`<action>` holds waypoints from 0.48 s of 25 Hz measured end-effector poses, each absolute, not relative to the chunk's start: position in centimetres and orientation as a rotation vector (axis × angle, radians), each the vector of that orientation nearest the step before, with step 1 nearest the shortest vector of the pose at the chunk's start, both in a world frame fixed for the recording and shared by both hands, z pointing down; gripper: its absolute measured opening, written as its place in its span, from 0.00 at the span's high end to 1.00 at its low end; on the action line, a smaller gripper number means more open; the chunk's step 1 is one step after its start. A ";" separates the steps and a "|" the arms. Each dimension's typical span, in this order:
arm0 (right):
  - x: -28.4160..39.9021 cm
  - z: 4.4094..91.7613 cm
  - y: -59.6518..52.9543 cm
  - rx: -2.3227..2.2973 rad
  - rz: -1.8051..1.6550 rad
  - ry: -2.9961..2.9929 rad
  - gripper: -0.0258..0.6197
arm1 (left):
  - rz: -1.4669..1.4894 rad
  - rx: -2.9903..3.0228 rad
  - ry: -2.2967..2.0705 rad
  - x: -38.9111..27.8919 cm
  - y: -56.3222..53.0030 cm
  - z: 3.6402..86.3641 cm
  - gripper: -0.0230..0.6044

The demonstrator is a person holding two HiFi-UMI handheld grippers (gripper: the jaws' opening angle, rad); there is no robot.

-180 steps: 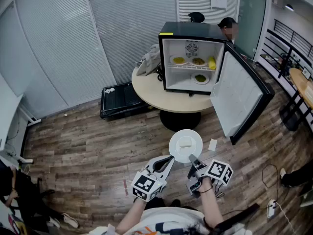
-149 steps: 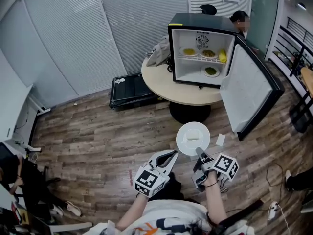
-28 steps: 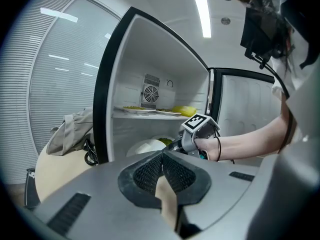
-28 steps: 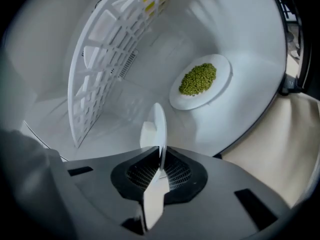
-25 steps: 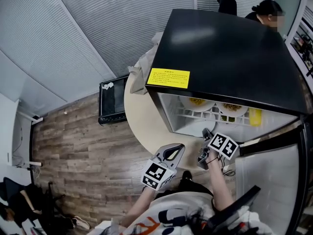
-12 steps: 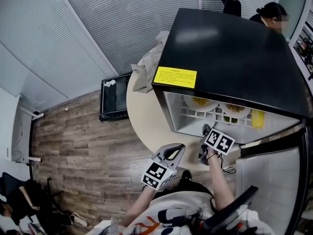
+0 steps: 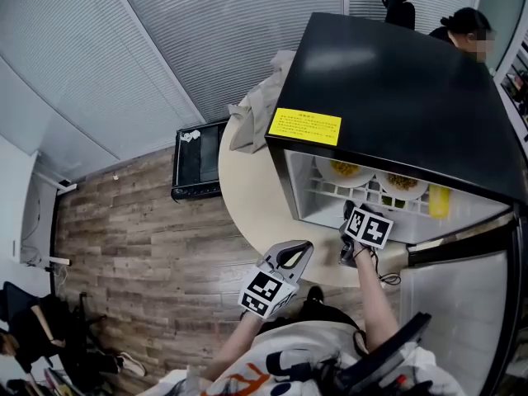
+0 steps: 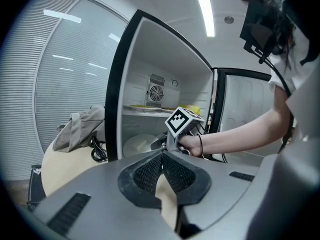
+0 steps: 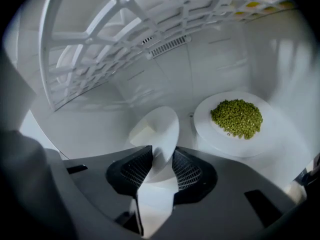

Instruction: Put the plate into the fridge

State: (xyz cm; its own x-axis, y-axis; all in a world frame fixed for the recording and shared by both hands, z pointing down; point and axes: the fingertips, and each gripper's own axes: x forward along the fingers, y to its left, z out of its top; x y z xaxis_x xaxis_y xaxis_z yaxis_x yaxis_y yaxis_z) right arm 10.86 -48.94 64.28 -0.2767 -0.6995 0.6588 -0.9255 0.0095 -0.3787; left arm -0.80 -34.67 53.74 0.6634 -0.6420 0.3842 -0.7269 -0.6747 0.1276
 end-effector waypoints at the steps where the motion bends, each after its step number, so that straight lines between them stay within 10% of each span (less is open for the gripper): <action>1: 11.0 64.4 -49.0 1.682 1.095 -1.990 0.77 | 0.452 2.612 -1.097 -0.8 -34.6 53.7 0.95; 12: 12.0 64.2 -48.6 1.641 0.722 -1.864 0.63 | 0.468 2.616 -1.092 -1.0 -34.3 53.6 0.95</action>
State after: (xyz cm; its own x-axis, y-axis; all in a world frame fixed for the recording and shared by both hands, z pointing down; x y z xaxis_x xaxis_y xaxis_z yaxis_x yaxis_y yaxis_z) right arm 11.95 -48.62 64.23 -0.1051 -0.6988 0.7075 -0.9931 0.1112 -0.0377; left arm -1.02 -34.26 53.58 0.6640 -0.6366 0.3922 -0.7231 -0.6802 0.1201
